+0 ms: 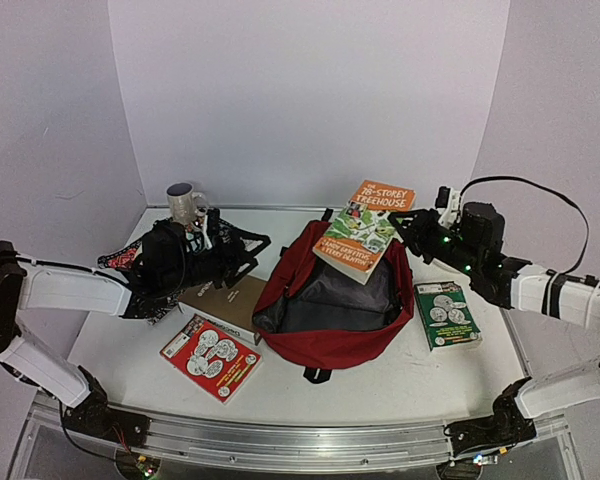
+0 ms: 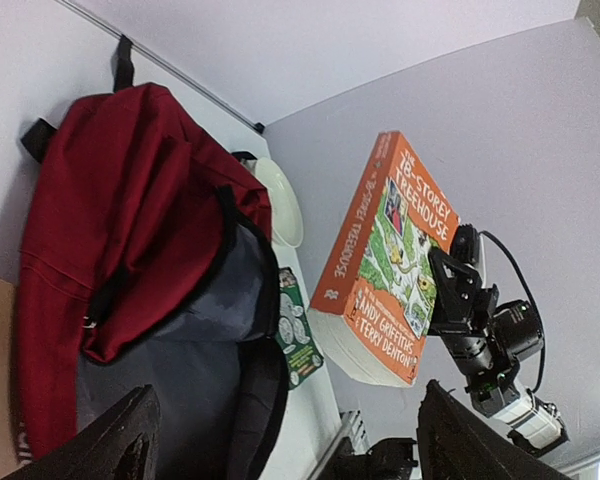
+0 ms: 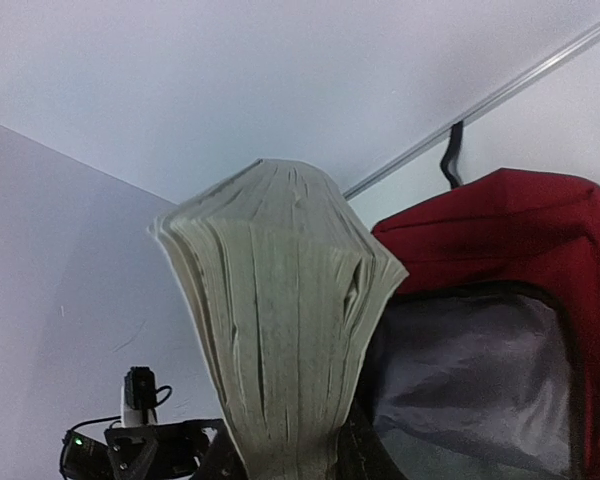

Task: Pack the student bag
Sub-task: Pass from the right arm to the left

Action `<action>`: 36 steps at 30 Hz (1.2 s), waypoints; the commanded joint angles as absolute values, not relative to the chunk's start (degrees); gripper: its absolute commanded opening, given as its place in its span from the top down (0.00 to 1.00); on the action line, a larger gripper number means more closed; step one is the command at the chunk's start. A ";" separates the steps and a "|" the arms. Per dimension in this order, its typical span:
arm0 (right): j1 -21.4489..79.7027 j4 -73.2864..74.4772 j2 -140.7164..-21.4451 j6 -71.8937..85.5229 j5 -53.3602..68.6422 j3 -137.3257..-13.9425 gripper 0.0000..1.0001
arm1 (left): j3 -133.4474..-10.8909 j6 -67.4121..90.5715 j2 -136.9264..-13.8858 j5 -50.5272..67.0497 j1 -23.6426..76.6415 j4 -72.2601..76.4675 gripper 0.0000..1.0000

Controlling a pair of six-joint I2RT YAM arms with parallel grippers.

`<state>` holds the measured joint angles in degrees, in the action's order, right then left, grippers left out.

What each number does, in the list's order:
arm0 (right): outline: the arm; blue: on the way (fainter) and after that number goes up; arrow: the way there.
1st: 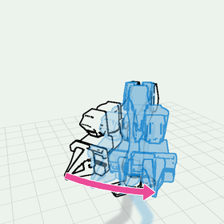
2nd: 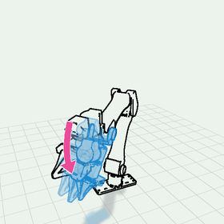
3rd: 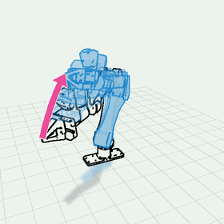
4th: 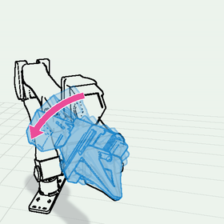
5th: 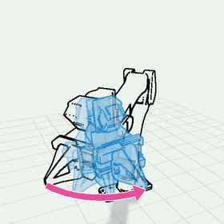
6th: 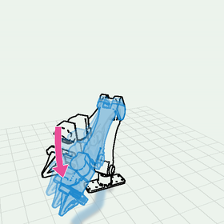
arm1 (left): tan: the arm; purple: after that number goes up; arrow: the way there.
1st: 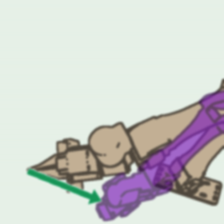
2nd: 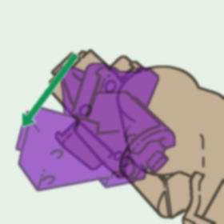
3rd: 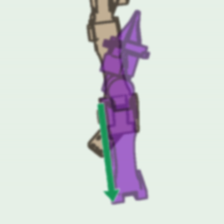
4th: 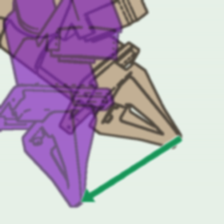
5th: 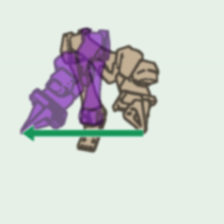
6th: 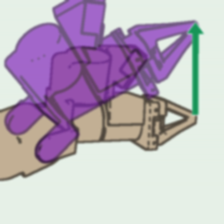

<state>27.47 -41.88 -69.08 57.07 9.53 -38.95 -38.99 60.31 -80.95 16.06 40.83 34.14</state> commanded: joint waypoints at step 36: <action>36.31 -65.44 -80.93 66.02 8.82 -44.96 1.00 | -49.38 67.44 -100.30 15.62 49.66 68.00 0.63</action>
<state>36.03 -56.83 -80.72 66.08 7.81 -42.72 -47.79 67.12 -99.85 13.94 49.34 60.74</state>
